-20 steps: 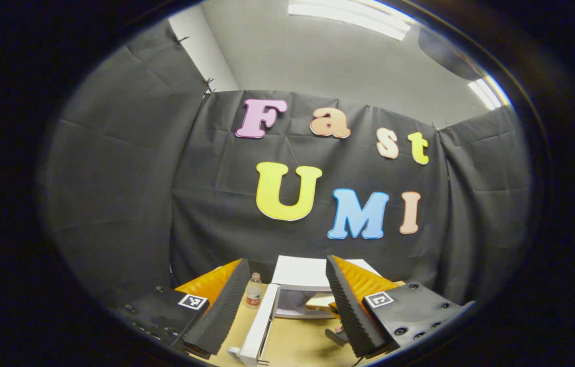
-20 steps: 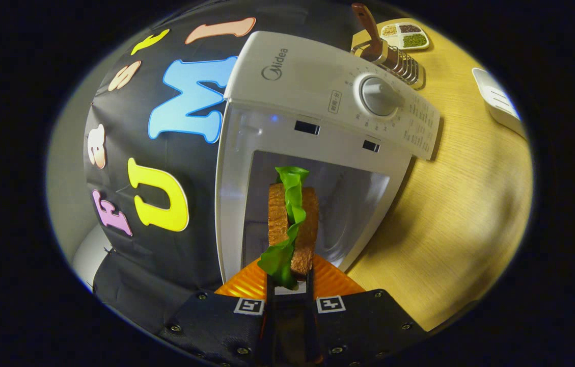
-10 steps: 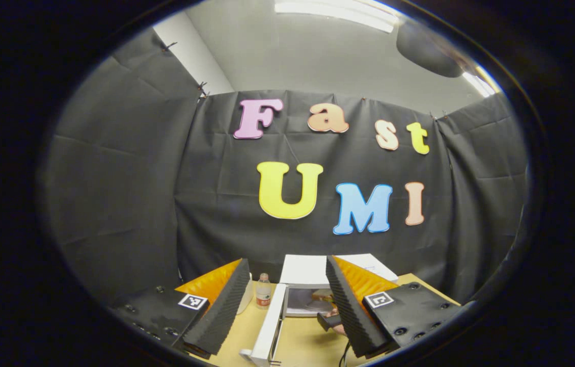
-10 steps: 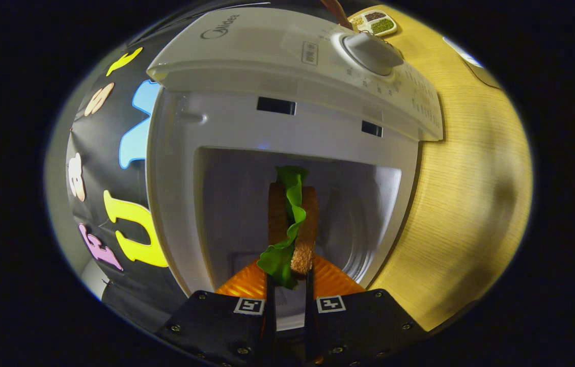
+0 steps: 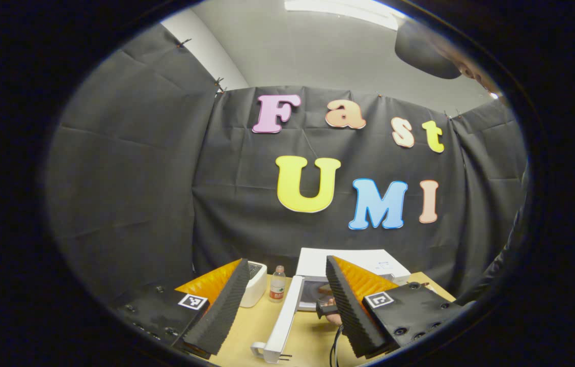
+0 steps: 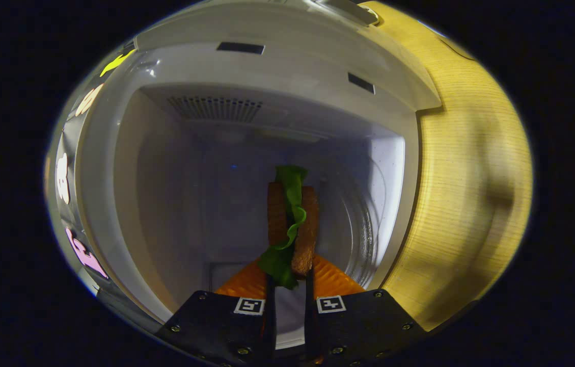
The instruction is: Open the microwave oven with the left hand, put the food in, and close the microwave oven.
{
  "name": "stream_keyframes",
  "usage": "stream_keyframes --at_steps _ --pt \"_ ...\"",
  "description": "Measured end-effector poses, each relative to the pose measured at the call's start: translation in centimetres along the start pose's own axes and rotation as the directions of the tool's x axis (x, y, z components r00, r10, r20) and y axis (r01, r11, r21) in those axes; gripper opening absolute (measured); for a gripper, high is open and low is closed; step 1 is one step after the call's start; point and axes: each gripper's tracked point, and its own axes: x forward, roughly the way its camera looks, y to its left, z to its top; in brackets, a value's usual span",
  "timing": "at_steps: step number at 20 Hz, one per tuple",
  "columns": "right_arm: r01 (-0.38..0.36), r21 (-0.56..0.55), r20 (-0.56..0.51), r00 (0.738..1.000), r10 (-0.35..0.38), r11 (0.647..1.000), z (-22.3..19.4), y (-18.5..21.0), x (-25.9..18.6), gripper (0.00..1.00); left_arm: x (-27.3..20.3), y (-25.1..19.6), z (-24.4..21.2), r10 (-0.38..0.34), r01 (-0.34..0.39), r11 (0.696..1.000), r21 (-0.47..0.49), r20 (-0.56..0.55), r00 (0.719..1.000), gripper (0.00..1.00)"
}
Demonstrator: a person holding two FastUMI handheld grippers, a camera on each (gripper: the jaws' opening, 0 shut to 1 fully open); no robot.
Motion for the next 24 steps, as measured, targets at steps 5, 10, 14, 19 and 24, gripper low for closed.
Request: stream_keyframes --at_steps 5,10,14,19,24 --pt "0.099 -0.028 -0.045 0.994 -0.101 0.995 0.0 -1.9 -1.4 0.46 -0.2 -0.4 0.2 -0.022 0.022 1.0 -0.003 0.009 1.0 0.94" --pt "0.074 -0.132 -0.089 0.992 -0.086 0.988 -0.1 -1.9 -3.8 0.8 0.3 -1.7 -0.2 -0.065 0.065 0.998 -0.001 0.014 0.998 0.94" --pt "0.032 -0.306 -0.147 0.986 -0.08 0.952 -0.4 -1.7 -6.7 0.8 0.4 -2.7 -0.2 -0.093 0.093 0.996 0.0 0.021 0.995 0.94" --pt "-0.036 -0.643 -0.136 0.988 -0.067 0.765 1.4 -0.6 -13.7 0.8 1.4 -3.8 -1.9 -0.119 0.119 0.993 0.0 0.01 0.993 0.94" --pt "-0.066 -0.794 -0.112 0.993 -0.039 0.605 5.1 0.9 -18.8 0.8 2.8 -5.9 -3.4 -0.175 0.175 0.984 -0.026 0.0 0.985 0.94"
